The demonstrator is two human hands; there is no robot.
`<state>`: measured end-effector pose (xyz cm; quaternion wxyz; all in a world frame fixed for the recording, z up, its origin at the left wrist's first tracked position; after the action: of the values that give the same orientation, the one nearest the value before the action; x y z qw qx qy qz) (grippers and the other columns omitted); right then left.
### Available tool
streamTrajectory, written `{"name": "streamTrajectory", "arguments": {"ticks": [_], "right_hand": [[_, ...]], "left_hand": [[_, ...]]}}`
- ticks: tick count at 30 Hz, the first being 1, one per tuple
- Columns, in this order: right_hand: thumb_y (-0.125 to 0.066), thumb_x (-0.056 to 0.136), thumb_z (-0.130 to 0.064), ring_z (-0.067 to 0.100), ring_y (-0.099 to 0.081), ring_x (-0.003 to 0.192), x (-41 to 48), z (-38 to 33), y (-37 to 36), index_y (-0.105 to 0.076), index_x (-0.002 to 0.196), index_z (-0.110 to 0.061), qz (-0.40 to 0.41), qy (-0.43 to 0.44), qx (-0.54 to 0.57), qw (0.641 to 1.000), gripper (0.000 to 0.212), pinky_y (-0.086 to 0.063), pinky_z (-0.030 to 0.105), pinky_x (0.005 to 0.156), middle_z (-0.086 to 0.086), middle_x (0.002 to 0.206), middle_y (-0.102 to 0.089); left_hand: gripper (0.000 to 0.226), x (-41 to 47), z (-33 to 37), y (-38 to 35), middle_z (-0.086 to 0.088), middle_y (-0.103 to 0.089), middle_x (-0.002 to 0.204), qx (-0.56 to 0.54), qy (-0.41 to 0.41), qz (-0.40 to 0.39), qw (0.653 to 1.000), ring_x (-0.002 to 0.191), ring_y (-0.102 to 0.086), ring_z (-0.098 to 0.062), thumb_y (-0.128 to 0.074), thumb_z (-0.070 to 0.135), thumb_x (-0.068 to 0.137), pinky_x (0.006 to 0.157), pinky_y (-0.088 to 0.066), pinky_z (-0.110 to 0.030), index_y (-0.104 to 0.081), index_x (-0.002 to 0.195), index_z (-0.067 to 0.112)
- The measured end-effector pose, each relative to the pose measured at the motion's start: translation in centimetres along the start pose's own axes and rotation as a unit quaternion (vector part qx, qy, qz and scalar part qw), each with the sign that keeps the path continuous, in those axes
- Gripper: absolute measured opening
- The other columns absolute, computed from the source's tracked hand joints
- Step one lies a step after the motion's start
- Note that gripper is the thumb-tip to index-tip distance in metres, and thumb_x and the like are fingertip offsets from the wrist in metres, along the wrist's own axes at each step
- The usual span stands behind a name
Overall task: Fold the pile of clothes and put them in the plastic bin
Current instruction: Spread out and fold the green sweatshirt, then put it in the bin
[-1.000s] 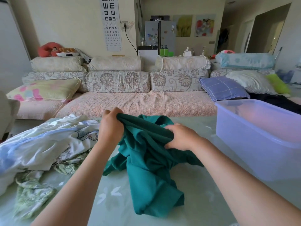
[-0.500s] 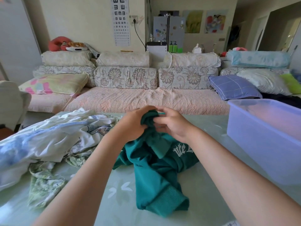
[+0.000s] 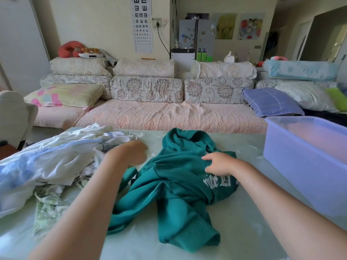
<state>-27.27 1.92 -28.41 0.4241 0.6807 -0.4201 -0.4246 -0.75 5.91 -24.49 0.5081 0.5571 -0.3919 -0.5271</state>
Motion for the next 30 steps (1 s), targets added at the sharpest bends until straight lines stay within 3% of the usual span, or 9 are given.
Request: {"name": "streamTrajectory", "arguments": {"ticks": [2,7,11,14,17,21,24,27,30], "right_hand": [[-0.061,0.090,-0.028,0.022,-0.054,0.127,0.1,-0.1,-1.1,-0.052,0.145,-0.026,-0.056,-0.005,0.010,0.998,0.056,-0.047,0.033,0.103,-0.003,0.151,-0.047],[-0.056,0.090,-0.030,0.018,-0.073,0.069,1.6,0.7,-1.3,-0.070,0.116,-0.019,-0.086,-0.010,0.078,0.993,0.031,-0.058,0.032,0.068,-0.001,0.114,-0.068],[-0.058,0.092,-0.024,0.016,-0.067,0.096,4.6,3.3,2.2,-0.072,0.108,-0.024,0.096,0.008,0.080,0.992,0.021,-0.052,0.029,0.083,0.000,0.113,-0.071],[-0.068,0.084,-0.042,0.024,-0.054,0.125,6.8,6.1,1.4,-0.044,0.146,-0.035,0.083,-0.032,0.005,0.996,0.067,-0.045,0.034,0.102,0.002,0.146,-0.045],[-0.076,0.079,-0.046,0.026,-0.061,0.114,8.4,7.0,-1.9,-0.017,0.157,-0.041,-0.040,-0.053,-0.012,0.998,0.098,-0.052,0.032,0.091,-0.001,0.157,-0.035],[-0.074,0.085,-0.037,0.025,-0.059,0.111,10.2,6.0,-1.4,-0.059,0.137,-0.023,-0.024,-0.010,-0.069,0.997,0.056,-0.047,0.026,0.086,0.004,0.132,-0.060],[-0.065,0.091,-0.034,0.026,-0.065,0.097,11.2,5.6,2.5,-0.068,0.113,-0.021,0.106,-0.029,0.040,0.993,0.025,-0.048,0.025,0.077,0.007,0.114,-0.069],[-0.065,0.095,-0.030,0.021,-0.069,0.054,11.2,6.2,6.3,-0.062,0.100,-0.023,0.249,-0.037,0.307,0.918,0.010,-0.053,0.027,0.051,0.008,0.089,-0.072],[-0.063,0.095,-0.013,0.019,-0.073,0.071,11.5,5.7,8.5,-0.058,0.112,-0.025,0.361,0.036,0.436,0.824,0.021,-0.062,0.041,0.068,0.000,0.103,-0.067]], "left_hand": [[0.052,0.3,4.3,1.1,-0.001,-0.041,0.152,-0.100,-0.066,0.048,0.992,0.133,-0.045,-0.023,-0.042,0.008,0.096,0.108,-0.040,-0.035,-0.046,0.145,0.025],[0.046,4.3,8.6,-1.6,-0.004,-0.042,0.151,-0.140,-0.094,0.038,0.985,0.135,-0.042,-0.025,-0.045,0.028,0.101,0.110,-0.034,-0.034,-0.042,0.147,0.025],[0.067,8.1,9.1,-3.6,-0.009,-0.028,0.158,-0.100,-0.060,0.023,0.993,0.144,-0.028,-0.028,-0.050,0.044,0.098,0.115,-0.028,-0.038,-0.023,0.155,0.019],[0.082,10.7,8.9,-5.4,-0.012,-0.040,0.149,-0.018,-0.022,0.004,1.000,0.136,-0.037,-0.035,-0.062,0.055,0.085,0.109,-0.037,-0.043,-0.027,0.151,0.022],[0.058,12.7,9.0,-7.1,-0.004,-0.055,0.137,0.047,-0.025,-0.021,0.998,0.121,-0.054,-0.029,-0.065,0.046,0.085,0.094,-0.047,-0.039,-0.051,0.136,0.022],[0.036,13.2,9.5,-3.4,-0.004,-0.063,0.122,0.056,-0.031,0.103,0.993,0.108,-0.061,-0.028,-0.053,0.020,0.089,0.075,-0.043,-0.034,-0.062,0.123,0.023],[0.032,12.5,9.0,1.6,-0.012,-0.066,0.111,-0.015,-0.017,0.216,0.976,0.098,-0.063,-0.032,-0.048,0.009,0.090,0.070,-0.046,-0.034,-0.066,0.115,0.015],[0.024,12.0,5.7,5.4,-0.018,-0.069,0.098,-0.189,0.004,0.307,0.933,0.085,-0.061,-0.034,-0.053,0.004,0.088,0.067,-0.042,-0.031,-0.070,0.105,0.008],[0.032,12.2,3.2,6.4,-0.019,-0.064,0.118,-0.322,0.003,0.358,0.877,0.100,-0.057,-0.033,-0.055,0.010,0.094,0.080,-0.043,-0.033,-0.063,0.124,0.008]]}}
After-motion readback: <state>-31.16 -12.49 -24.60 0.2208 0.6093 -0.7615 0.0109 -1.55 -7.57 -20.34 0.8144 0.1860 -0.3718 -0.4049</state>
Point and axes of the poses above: each hand's wrist, its own x-axis towards the middle knuckle, its own y-axis out of the back of the hand, z = x × y, the point moved 10 cm from there along x, towards the middle knuckle
